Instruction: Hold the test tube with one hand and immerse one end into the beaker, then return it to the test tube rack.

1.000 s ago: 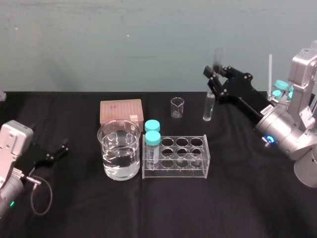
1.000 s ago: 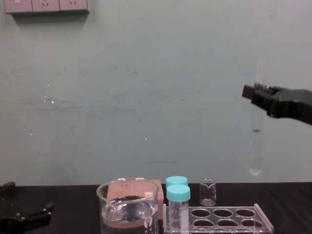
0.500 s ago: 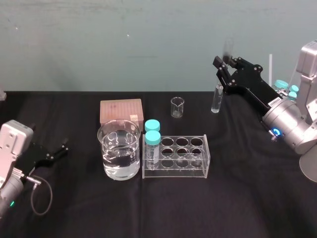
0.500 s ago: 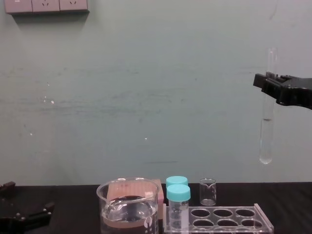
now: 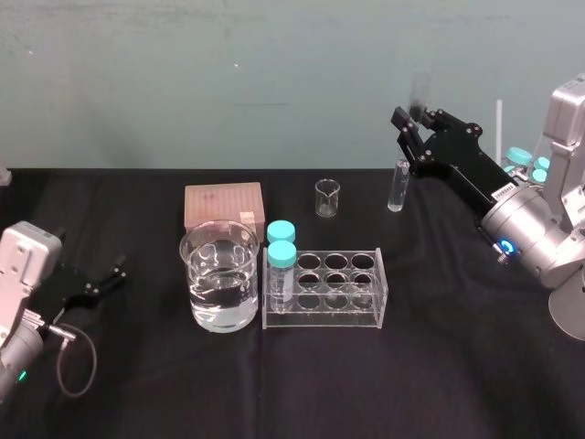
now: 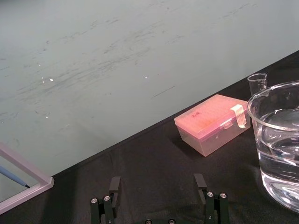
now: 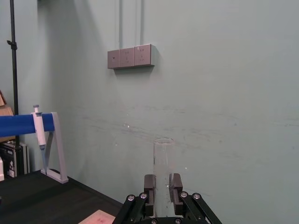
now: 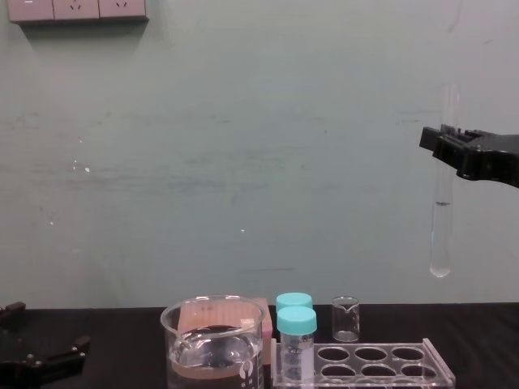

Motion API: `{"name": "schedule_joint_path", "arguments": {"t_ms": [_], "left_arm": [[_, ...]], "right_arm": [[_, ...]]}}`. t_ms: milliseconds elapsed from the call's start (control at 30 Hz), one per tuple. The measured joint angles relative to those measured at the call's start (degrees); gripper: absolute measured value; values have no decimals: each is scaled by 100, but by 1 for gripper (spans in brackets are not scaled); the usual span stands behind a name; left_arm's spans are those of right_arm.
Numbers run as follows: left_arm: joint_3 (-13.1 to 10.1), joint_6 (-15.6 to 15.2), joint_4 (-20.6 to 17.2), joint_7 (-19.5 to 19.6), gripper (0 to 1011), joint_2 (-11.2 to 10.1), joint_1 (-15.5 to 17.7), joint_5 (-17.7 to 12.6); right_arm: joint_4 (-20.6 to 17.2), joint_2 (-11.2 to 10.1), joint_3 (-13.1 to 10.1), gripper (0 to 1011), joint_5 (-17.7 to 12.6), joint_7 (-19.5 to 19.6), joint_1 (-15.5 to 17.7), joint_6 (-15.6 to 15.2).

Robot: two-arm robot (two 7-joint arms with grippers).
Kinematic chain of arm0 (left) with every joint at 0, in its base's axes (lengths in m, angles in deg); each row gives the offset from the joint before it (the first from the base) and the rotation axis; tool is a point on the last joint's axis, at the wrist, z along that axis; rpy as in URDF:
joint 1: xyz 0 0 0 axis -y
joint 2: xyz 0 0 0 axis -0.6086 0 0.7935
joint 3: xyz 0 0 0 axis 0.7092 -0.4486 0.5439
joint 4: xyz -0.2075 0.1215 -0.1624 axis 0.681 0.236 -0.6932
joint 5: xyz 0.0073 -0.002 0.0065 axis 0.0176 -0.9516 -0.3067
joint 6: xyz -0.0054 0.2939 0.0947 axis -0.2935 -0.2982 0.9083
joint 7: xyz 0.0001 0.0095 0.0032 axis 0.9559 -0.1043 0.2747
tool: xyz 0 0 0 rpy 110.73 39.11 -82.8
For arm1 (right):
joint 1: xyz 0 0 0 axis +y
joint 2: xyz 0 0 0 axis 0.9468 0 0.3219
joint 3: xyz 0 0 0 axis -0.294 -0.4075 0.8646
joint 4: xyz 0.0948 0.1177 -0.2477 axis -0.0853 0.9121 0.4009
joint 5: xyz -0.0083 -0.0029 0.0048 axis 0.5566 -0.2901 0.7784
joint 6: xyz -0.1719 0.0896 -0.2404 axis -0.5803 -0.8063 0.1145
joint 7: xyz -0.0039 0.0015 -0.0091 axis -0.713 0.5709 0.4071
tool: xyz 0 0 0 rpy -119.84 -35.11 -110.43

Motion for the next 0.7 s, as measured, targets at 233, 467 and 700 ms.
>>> {"name": "schedule_joint_path", "arguments": {"t_ms": [233, 467, 700], "left_arm": [[0, 0, 0, 0, 1000, 0, 0, 0], [0, 0, 0, 0, 1000, 0, 0, 0], [0, 0, 0, 0, 1000, 0, 0, 0]], "right_arm": [[0, 22, -7, 226, 11, 16, 12, -13], [5, 30, -10, 226, 32, 27, 20, -24], [-6, 30, -15, 226, 49, 46, 47, -55]]}}
